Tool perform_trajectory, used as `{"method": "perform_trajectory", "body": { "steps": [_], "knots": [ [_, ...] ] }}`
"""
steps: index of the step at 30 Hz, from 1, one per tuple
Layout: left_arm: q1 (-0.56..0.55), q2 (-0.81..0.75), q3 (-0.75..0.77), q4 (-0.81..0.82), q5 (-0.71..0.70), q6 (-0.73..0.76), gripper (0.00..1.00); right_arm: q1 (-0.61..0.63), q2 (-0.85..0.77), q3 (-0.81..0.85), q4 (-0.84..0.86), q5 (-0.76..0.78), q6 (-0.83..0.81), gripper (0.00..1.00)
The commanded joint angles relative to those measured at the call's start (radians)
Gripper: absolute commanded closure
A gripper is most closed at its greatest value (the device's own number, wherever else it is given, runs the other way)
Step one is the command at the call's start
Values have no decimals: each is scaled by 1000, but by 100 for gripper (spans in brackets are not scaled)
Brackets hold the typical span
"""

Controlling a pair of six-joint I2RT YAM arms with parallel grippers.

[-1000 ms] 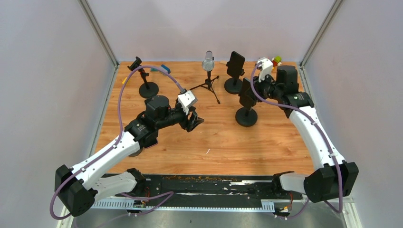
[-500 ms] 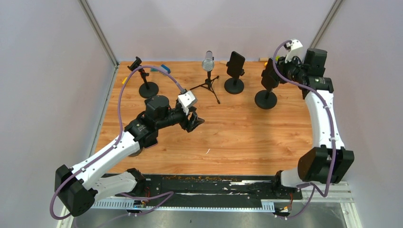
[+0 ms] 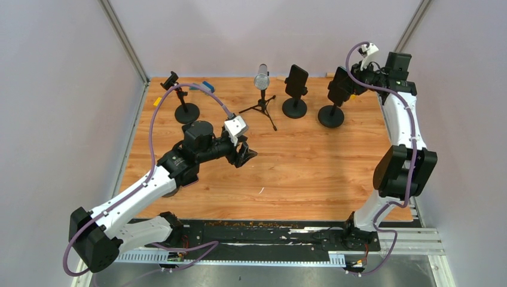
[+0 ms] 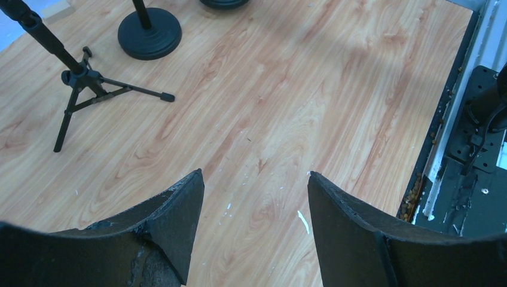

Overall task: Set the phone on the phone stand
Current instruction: Move the phone stand with the phone to the center of the board.

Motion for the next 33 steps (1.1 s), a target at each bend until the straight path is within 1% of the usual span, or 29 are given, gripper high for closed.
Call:
{"method": "perform_trajectory", "body": {
  "steps": [1, 8, 17, 23, 30, 33],
  "knots": [
    [4, -3, -2, 46, 22, 13, 28, -4, 14, 102, 175, -118, -75, 100],
    [4, 8, 4, 42, 27, 17, 28, -16, 104, 140, 188, -183, -93, 100],
    [4, 9, 4, 37, 30, 26, 28, -24, 169, 189, 182, -182, -130, 100],
    [4, 10, 4, 34, 33, 32, 28, -25, 222, 247, 137, -187, -132, 99],
    [4, 8, 3, 34, 38, 34, 28, -25, 233, 276, 116, -163, -124, 84],
    [4, 5, 4, 34, 40, 33, 28, -24, 227, 281, 114, -158, -114, 75]
  ]
}}
